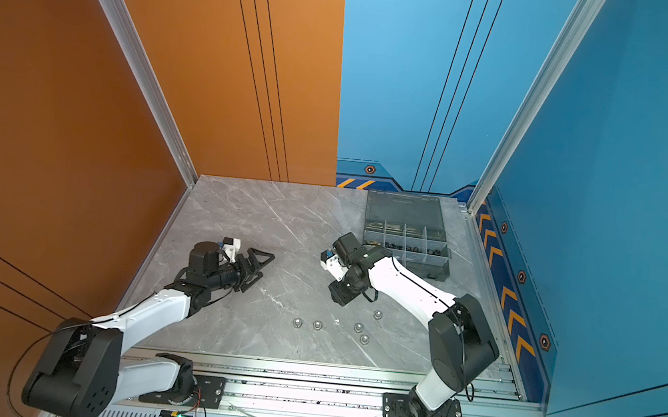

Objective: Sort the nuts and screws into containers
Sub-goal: 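Move the right gripper back over the silver hex nuts, then lower the right gripper and grasp a silver hex nut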

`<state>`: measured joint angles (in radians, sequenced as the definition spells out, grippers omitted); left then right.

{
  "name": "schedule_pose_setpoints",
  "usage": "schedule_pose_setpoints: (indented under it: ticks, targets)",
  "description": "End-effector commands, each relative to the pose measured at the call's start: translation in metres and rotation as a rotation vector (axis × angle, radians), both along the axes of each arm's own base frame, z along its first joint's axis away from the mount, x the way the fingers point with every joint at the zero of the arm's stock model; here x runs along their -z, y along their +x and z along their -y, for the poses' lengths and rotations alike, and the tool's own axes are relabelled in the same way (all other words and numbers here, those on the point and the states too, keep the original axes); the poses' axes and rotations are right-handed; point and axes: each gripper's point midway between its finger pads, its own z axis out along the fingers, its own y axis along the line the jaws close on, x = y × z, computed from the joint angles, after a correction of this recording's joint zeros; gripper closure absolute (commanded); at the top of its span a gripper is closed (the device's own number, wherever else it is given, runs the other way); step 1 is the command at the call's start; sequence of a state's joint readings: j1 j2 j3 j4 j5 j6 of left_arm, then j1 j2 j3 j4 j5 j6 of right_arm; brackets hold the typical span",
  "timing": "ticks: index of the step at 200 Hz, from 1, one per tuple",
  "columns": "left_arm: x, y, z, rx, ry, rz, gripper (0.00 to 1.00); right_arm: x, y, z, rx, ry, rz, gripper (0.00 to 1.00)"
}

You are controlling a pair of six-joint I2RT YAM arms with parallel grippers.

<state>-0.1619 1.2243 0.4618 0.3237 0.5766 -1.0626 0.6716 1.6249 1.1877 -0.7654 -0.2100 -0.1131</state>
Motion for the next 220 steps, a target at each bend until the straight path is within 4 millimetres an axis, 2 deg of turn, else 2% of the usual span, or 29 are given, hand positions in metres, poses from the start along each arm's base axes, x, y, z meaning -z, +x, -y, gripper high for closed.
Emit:
schedule_pose_setpoints:
  ticks: [1,37,78,129,220]
  targets:
    - [-0.003,0.0,-0.004,-0.004,0.014,0.031,0.02,0.006,-0.016,-0.009,-0.063,0.0,-0.025,0.55]
    - [-0.003,-0.001,-0.005,-0.008,0.015,0.029,0.02,0.015,-0.041,-0.039,-0.162,0.037,-0.068,0.55]
    - [-0.004,-0.003,-0.007,-0.012,0.018,0.028,0.02,0.033,-0.053,-0.053,-0.201,0.006,-0.104,0.55]
    - [-0.004,-0.003,-0.009,-0.017,0.023,0.027,0.02,0.056,-0.061,-0.055,-0.208,-0.046,-0.148,0.56]
    - [-0.002,-0.004,-0.01,-0.019,0.024,0.022,0.02,0.073,-0.07,-0.054,-0.208,-0.082,-0.184,0.58]
